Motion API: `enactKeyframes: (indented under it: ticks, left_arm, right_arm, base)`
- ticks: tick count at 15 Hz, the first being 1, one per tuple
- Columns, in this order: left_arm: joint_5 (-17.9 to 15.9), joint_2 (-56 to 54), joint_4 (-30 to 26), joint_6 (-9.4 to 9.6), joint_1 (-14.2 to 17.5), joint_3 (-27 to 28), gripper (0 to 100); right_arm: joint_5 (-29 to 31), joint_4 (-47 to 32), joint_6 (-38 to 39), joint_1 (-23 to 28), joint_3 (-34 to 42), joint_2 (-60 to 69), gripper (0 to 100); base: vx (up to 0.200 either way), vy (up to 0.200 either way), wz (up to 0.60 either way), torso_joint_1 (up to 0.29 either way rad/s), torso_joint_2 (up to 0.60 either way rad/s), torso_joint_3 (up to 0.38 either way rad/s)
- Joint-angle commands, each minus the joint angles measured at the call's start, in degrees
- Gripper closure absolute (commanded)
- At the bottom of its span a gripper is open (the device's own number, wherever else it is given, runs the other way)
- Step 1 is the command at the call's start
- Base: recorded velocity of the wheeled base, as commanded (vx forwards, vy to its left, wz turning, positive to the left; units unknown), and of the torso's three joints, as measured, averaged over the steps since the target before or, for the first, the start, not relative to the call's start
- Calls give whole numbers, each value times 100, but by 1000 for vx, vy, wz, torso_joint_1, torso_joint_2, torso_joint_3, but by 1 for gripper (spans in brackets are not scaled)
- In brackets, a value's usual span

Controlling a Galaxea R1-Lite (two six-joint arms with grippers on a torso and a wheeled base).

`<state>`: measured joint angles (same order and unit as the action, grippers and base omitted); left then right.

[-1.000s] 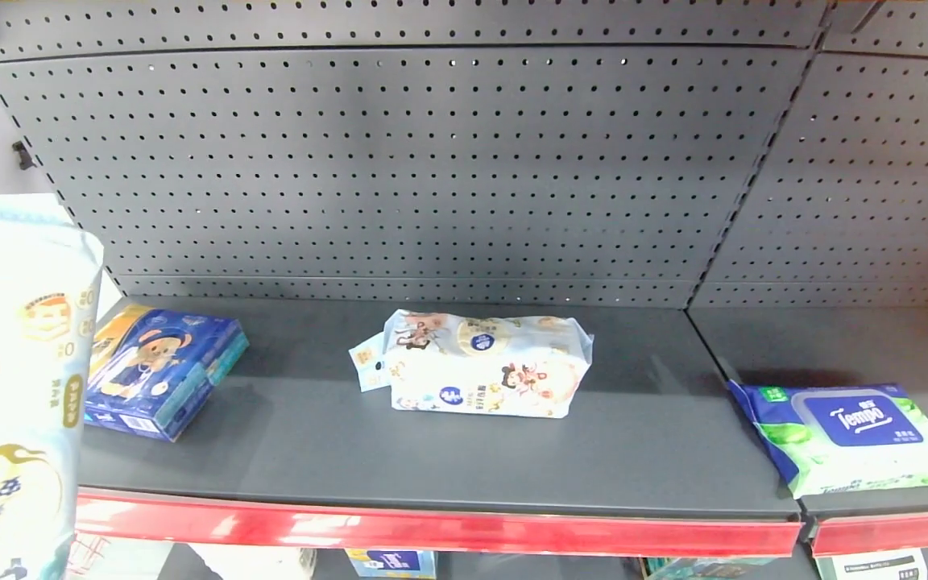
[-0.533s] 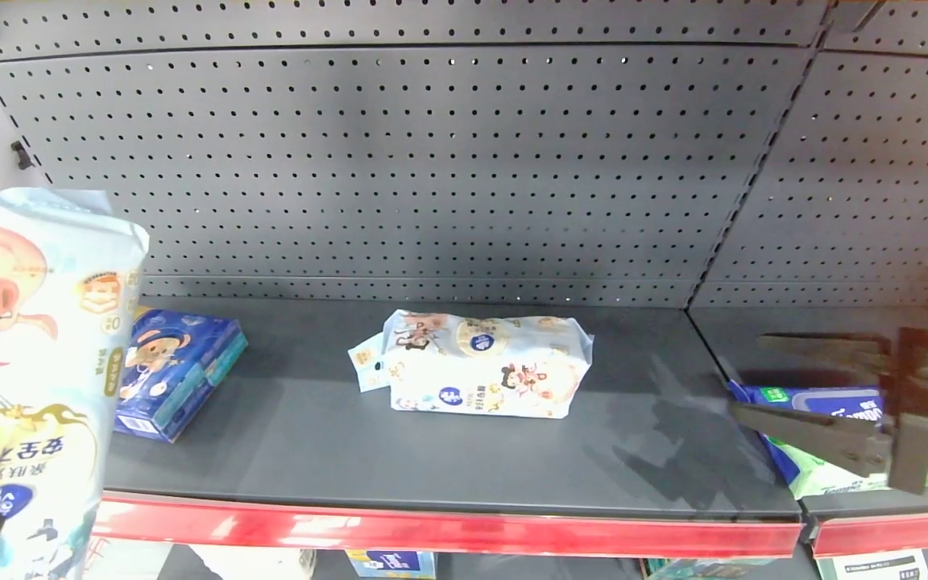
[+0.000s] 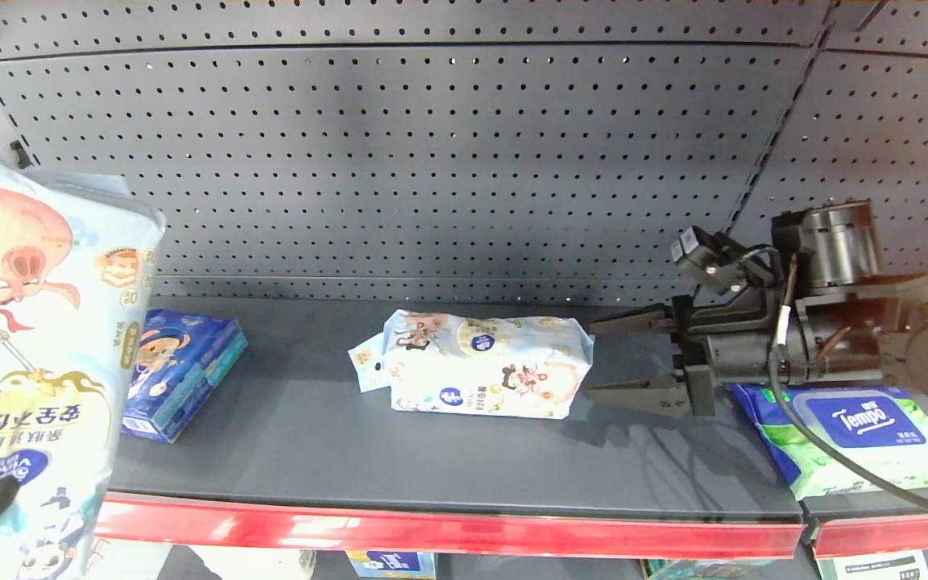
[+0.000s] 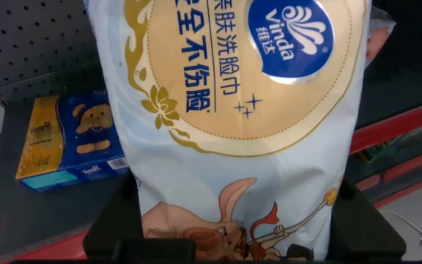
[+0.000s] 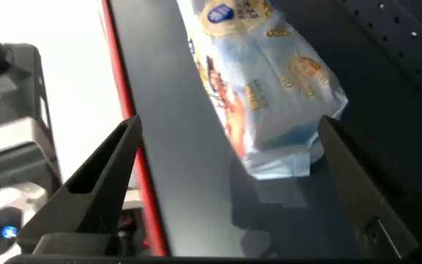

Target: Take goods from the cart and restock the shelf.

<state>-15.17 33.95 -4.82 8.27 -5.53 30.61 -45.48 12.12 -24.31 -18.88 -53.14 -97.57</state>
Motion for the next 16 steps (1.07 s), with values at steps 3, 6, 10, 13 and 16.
enactKeyframes:
  ticks: [3, 6, 10, 13, 16]
  left_arm:
    - [-4, 164, -2, 8, 0, 94, 100]
    - [-4, 191, -2, 8, 0, 94, 100]
    - [14, 156, -2, 8, 0, 94, 100]
    - [5, 129, -2, 8, 0, 103, 100]
    - [-13, 138, 7, 8, 0, 138, 100]
  right_arm:
    - [-31, -8, -65, -133, -540, -781, 0]
    - [-22, -16, -65, -177, -768, -1009, 0]
    - [57, -43, -48, -239, -882, -974, 0]
    - [259, -122, 14, -291, -566, -359, 0]
    - [382, -122, 137, -274, -241, 10, 0]
  base:
    - [0, 0, 0, 0, 0, 0]
    - [0, 0, 0, 0, 0, 0]
    - [0, 0, 0, 0, 0, 0]
    - [0, 0, 0, 0, 0, 0]
    - [0, 0, 0, 0, 0, 0]
